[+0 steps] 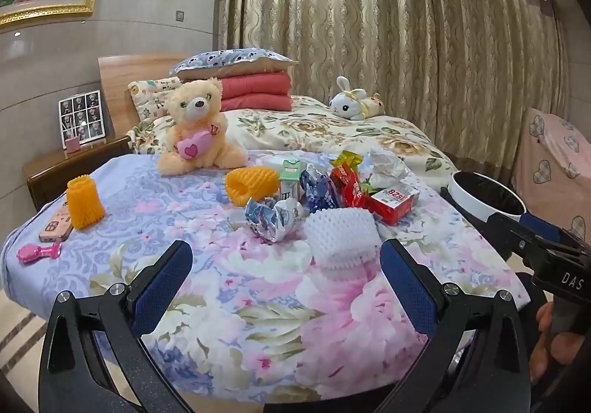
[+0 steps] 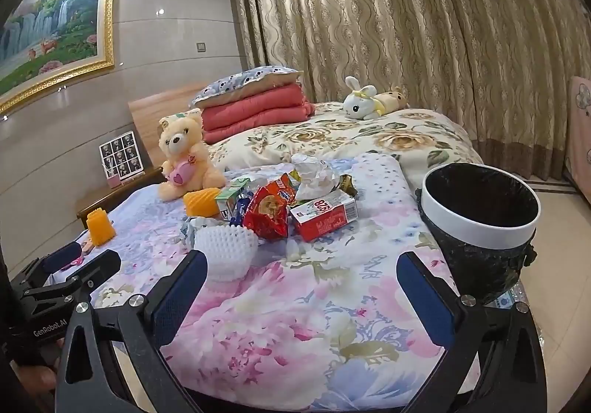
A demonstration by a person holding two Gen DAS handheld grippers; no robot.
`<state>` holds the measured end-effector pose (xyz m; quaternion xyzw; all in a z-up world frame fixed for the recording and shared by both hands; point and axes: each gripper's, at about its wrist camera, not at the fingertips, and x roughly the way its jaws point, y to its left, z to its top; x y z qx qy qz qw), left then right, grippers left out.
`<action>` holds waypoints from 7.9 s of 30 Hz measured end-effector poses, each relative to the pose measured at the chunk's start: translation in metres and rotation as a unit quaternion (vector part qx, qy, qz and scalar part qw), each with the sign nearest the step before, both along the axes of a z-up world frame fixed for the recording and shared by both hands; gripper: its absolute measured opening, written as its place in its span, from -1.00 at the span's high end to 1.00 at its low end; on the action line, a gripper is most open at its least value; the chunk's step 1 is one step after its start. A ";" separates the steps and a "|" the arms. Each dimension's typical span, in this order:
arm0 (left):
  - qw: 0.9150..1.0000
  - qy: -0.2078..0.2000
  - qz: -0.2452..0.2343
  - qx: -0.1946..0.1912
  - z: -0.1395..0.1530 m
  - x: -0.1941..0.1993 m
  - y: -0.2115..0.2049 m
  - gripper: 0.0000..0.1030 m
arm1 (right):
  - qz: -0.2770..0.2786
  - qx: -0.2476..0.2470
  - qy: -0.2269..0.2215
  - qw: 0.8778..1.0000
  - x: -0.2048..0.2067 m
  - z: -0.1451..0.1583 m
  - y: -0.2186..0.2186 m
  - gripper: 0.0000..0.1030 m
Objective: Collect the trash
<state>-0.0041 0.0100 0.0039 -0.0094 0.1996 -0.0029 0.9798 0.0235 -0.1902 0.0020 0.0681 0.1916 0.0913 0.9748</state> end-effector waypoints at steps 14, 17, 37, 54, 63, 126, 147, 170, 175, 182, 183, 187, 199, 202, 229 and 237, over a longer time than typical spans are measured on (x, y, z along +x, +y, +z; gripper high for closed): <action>1.000 -0.002 -0.002 0.002 -0.001 -0.001 -0.003 -1.00 | 0.002 0.004 0.003 1.000 0.000 -0.003 -0.003 -1.00; 1.000 -0.002 -0.002 0.002 -0.001 -0.001 -0.003 -1.00 | 0.003 0.004 0.004 1.000 0.000 -0.004 -0.003 -1.00; 1.000 -0.002 -0.003 0.000 -0.003 -0.001 -0.004 -1.00 | 0.007 0.010 0.007 1.000 0.002 -0.008 -0.002 -1.00; 1.000 0.001 -0.005 -0.001 -0.005 -0.002 -0.005 -1.00 | 0.014 0.015 0.010 1.000 0.004 -0.011 -0.001 -1.00; 1.000 0.005 -0.005 -0.002 -0.005 0.000 -0.004 -1.00 | 0.015 0.019 0.013 1.000 0.004 -0.012 -0.001 -1.00; 0.977 0.196 -0.076 -0.033 -0.056 0.140 0.025 0.71 | 0.140 0.136 0.196 0.961 0.101 -0.055 0.035 0.62; 0.965 0.182 -0.185 -0.033 -0.034 0.097 -0.075 0.71 | 0.038 0.161 0.162 0.973 0.065 -0.043 -0.069 0.62; 0.943 0.173 -0.284 -0.007 -0.011 0.125 -0.198 0.71 | -0.068 0.176 0.119 0.975 0.053 -0.020 -0.181 0.62; 0.940 0.174 -0.293 -0.008 -0.008 0.135 -0.216 0.71 | -0.082 0.175 0.118 0.974 0.060 -0.018 -0.197 0.62; 0.937 0.170 -0.306 -0.008 0.000 0.149 -0.241 0.71 | -0.104 0.176 0.119 0.972 0.068 -0.018 -0.219 0.62; 0.936 0.170 -0.309 -0.007 0.001 0.152 -0.246 0.71 | -0.107 0.175 0.120 0.971 0.070 -0.017 -0.222 0.62; 0.933 0.171 -0.316 -0.004 0.002 0.161 -0.262 0.71 | -0.116 0.169 0.124 0.971 0.076 -0.018 -0.233 0.62; 0.929 0.179 -0.325 0.004 0.002 0.183 -0.293 0.71 | -0.132 0.150 0.141 0.970 0.099 -0.019 -0.257 0.61; 0.927 0.183 -0.326 0.004 0.001 0.189 -0.298 0.70 | -0.133 0.145 0.146 0.969 0.105 -0.019 -0.258 0.60; 0.937 0.186 -0.293 -0.035 -0.005 0.173 -0.247 -0.13 | -0.135 0.152 0.143 0.969 0.101 -0.017 -0.236 -0.43; 0.944 0.191 -0.261 -0.056 -0.014 0.154 -0.195 -0.13 | -0.108 0.150 0.141 0.973 0.090 -0.017 -0.198 -0.47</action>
